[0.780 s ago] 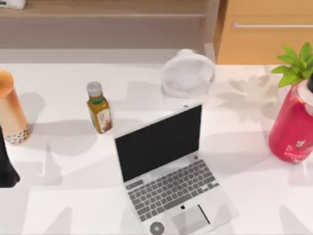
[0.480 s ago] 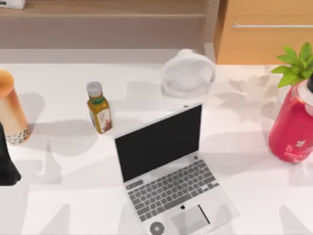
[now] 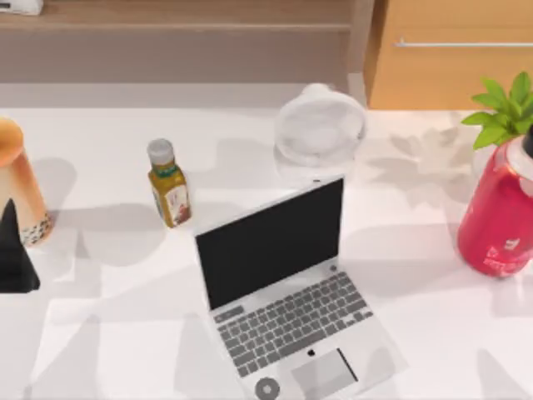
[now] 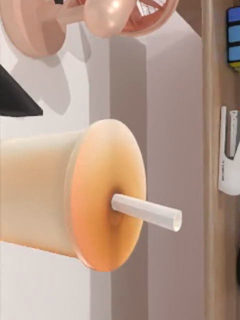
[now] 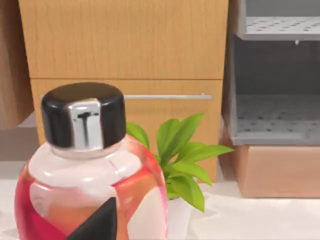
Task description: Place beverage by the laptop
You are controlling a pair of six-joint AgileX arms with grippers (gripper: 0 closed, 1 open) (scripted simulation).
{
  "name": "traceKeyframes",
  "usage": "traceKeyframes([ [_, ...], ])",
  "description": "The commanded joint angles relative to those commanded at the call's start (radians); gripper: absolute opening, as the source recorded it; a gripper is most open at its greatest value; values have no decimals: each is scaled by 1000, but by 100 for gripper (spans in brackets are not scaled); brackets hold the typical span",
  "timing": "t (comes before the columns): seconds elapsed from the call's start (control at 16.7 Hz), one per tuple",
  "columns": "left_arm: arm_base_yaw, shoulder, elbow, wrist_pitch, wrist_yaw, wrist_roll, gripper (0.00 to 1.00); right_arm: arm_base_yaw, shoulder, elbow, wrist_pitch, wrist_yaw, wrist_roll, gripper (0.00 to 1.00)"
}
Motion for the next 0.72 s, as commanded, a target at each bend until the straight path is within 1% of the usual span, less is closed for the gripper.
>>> traceKeyframes([
  [0.42, 68, 437, -1, 364, 78, 13, 100, 0, 0, 0, 0, 0, 0, 100],
  [0.6, 87, 555, 0, 464, 100, 16, 100, 0, 0, 0, 0, 0, 0, 100],
  [0.72, 93, 602, -1, 500, 108, 17, 100, 0, 0, 0, 0, 0, 0, 100],
])
